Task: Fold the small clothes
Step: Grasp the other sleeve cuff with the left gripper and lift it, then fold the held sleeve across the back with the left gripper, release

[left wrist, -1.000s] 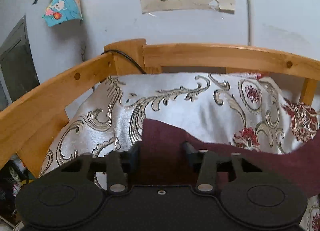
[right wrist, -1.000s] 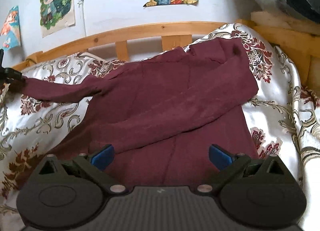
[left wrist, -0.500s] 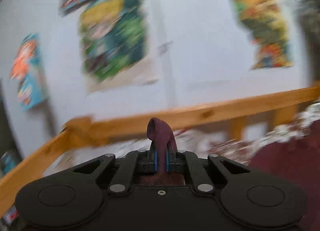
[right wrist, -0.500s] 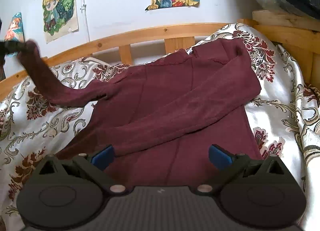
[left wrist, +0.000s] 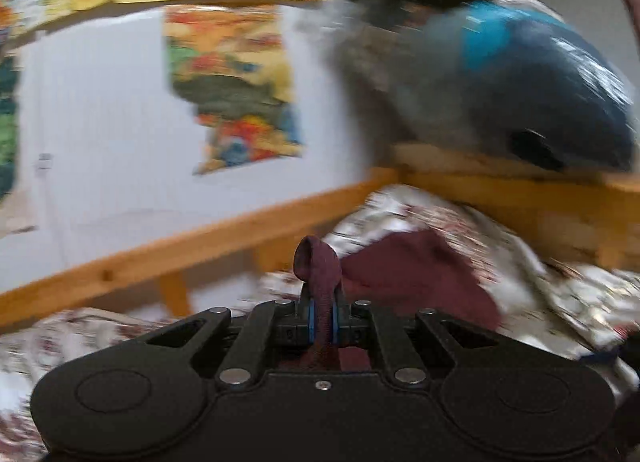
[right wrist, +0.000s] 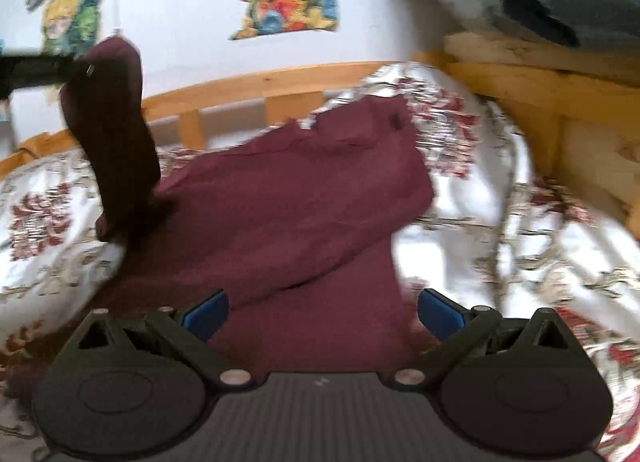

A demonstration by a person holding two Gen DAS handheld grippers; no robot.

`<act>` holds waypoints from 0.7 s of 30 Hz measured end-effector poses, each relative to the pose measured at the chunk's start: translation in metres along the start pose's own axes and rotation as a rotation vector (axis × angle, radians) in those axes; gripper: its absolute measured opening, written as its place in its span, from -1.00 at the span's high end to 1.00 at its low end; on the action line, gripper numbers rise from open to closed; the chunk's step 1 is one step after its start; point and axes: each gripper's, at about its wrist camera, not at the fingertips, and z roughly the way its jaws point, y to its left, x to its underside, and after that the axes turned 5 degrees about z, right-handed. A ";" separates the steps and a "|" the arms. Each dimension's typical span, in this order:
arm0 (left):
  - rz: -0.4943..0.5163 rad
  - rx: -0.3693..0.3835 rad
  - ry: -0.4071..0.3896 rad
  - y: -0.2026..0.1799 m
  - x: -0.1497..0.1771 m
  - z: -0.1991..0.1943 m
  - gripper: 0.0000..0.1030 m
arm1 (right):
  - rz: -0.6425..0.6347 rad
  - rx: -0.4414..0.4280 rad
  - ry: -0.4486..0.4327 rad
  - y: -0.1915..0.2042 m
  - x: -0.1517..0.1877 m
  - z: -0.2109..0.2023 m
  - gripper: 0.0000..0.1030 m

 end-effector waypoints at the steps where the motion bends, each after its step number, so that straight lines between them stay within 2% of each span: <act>1: 0.012 0.023 0.003 -0.013 0.007 0.005 0.86 | 0.012 0.023 -0.003 -0.008 -0.001 0.000 -1.00; 7: 0.051 0.126 0.078 -0.064 0.044 0.024 0.85 | 0.070 0.106 -0.030 -0.048 -0.008 0.001 -1.00; 13: -0.012 0.211 0.188 -0.070 0.074 0.032 0.72 | 0.082 0.120 -0.040 -0.058 -0.010 0.002 -1.00; 16: -0.095 0.285 0.249 -0.067 0.086 0.032 0.45 | 0.074 0.119 -0.039 -0.058 -0.009 0.002 -1.00; 19: -0.157 0.330 0.276 -0.062 0.092 0.028 0.03 | 0.070 0.113 -0.044 -0.056 -0.009 0.002 -1.00; 21: -0.192 0.347 0.271 -0.058 0.095 0.019 -0.41 | 0.062 0.108 -0.046 -0.053 -0.008 0.002 -1.00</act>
